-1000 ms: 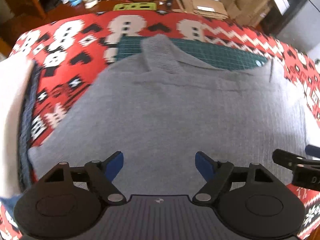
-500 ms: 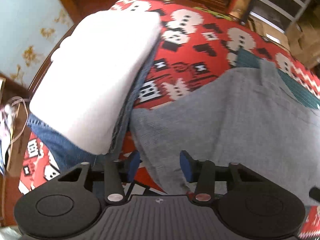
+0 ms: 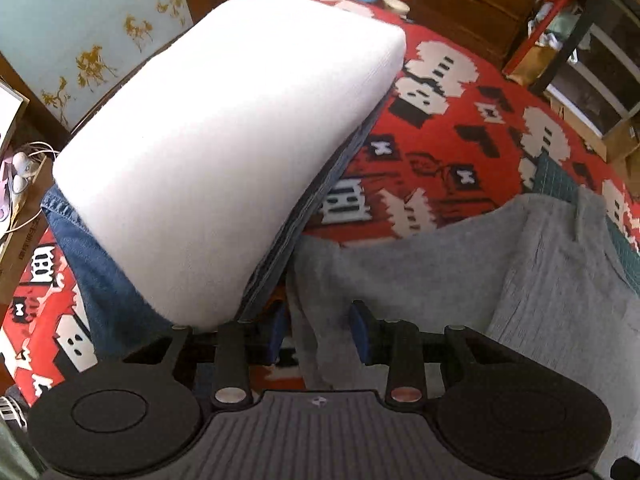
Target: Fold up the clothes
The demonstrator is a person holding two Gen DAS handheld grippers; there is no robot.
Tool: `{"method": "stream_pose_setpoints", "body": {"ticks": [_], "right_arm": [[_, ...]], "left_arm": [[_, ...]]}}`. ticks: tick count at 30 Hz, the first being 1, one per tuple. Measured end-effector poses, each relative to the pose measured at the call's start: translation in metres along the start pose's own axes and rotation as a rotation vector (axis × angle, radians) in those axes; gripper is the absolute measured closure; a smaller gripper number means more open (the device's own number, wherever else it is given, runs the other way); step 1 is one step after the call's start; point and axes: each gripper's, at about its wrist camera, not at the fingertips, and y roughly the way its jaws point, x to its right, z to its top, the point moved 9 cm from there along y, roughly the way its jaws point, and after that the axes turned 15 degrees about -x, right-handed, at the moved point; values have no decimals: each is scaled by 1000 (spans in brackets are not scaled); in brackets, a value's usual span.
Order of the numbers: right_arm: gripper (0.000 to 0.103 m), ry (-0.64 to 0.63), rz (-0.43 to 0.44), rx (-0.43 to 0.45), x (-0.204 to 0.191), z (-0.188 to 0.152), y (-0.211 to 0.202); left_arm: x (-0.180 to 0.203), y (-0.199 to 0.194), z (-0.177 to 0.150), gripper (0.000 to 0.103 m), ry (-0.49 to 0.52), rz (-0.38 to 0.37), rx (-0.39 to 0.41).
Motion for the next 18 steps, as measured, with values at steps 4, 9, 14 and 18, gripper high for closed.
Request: {"method": "stream_pose_setpoints", "body": {"ticks": [4,9,14,18], "right_arm": [[1,4,1,-7,-1,0,0],[1,4,0,1,0,1,-3],[1,27,3,19,8,2,-9],[1,48,8,41,19,0,-18]], "left_arm": [[-1,-3,-2,99,16,17,19],[4,-15,-1,99,62,33,44],[24,-52,-5,99,202,36,130],[65,-81,-16,99,347,-10,207]]}}
